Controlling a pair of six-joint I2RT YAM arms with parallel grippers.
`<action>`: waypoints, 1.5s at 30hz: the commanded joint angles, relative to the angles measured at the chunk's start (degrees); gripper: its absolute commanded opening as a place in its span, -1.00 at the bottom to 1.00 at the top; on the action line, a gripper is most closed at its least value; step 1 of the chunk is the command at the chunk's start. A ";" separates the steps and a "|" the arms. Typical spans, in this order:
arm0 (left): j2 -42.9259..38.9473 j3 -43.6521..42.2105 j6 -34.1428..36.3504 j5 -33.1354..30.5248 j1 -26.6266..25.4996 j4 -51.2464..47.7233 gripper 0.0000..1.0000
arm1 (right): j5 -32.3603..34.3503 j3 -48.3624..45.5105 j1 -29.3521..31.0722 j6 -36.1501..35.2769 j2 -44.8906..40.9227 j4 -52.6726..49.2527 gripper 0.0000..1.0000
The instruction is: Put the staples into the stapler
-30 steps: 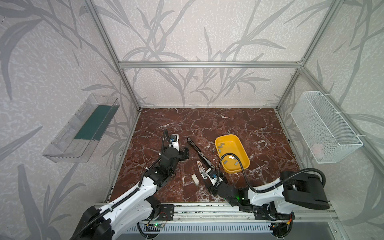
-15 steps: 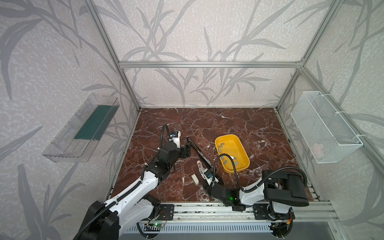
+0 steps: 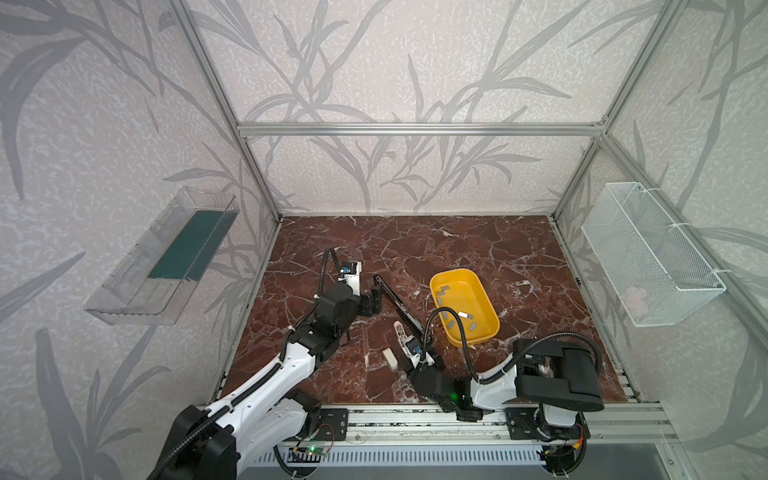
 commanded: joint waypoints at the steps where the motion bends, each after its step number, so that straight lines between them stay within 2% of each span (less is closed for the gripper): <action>1: 0.55 2.05 0.87 0.61 0.07 -0.17 0.72 | -1.32 -0.99 -1.72 2.24 1.12 1.31 0.05; 4: 1.06 2.34 0.81 0.68 0.07 -0.49 0.71 | -5.34 -1.93 -3.58 3.50 2.07 3.68 0.00; 8: 1.21 2.34 0.96 0.68 0.07 -0.49 0.71 | -7.37 -2.01 -4.35 3.68 2.92 4.93 -0.01; 18: 1.63 2.60 1.04 0.93 0.12 -0.57 0.71 | -7.66 1.34 -4.28 3.23 3.50 -1.22 -0.06; 25: 1.91 2.76 1.02 1.22 0.09 -0.73 0.71 | -7.13 1.48 -4.29 3.19 3.63 -1.48 -0.08; 28: 2.09 2.78 0.66 1.47 0.12 -0.63 0.71 | -7.48 1.90 -4.32 3.00 4.12 -1.55 -0.25; 34: 1.61 2.66 -4.18 -0.02 0.30 -3.45 0.71 | -7.85 2.31 -4.29 2.67 4.42 -1.64 -0.33; 38: 0.44 -2.12 -9.90 -0.91 0.56 -2.32 0.71 | -8.25 2.69 -4.29 1.45 4.12 -1.64 -0.34; 40: 0.58 -3.83 -10.79 -1.28 0.56 -2.69 0.71 | -8.18 3.42 -4.27 1.16 3.75 -5.21 -0.36; 45: 1.11 -5.05 -12.08 0.01 0.58 -6.80 0.71 | -9.62 3.74 -4.27 0.77 4.71 -3.69 -0.41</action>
